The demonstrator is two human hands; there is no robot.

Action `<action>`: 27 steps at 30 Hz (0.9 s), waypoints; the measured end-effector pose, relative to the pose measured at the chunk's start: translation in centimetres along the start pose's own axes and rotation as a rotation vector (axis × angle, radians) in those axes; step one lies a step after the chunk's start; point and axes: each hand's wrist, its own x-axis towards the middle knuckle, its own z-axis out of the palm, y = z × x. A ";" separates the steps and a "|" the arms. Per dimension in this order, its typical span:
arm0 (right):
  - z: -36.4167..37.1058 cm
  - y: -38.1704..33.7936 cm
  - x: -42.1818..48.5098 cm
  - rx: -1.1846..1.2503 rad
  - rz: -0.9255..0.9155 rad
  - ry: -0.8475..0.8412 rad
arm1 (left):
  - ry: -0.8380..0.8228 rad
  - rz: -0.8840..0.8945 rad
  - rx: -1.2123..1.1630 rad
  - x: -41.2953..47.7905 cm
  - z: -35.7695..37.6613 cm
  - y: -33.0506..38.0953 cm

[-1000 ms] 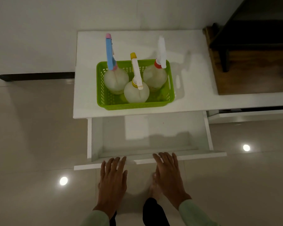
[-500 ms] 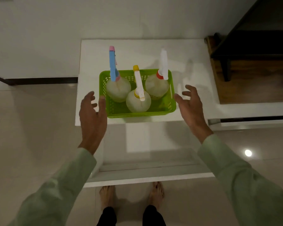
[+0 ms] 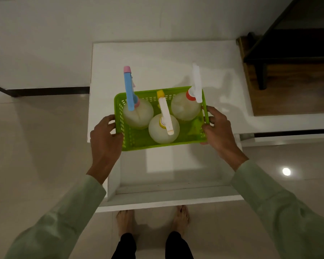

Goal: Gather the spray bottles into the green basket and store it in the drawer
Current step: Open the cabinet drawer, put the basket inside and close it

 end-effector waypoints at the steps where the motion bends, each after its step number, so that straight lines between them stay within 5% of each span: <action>1: -0.5 0.4 -1.1 0.007 -0.001 -0.008 | -0.006 0.003 -0.007 -1.0 -0.3 -0.2; 13: -2.7 7.6 -12.5 0.013 0.002 -0.021 | -0.170 -0.122 -0.052 -12.2 -1.2 -4.1; 27: 1.0 13.8 -9.8 -0.090 0.138 -0.071 | -0.321 -0.323 0.053 -8.5 4.1 -10.1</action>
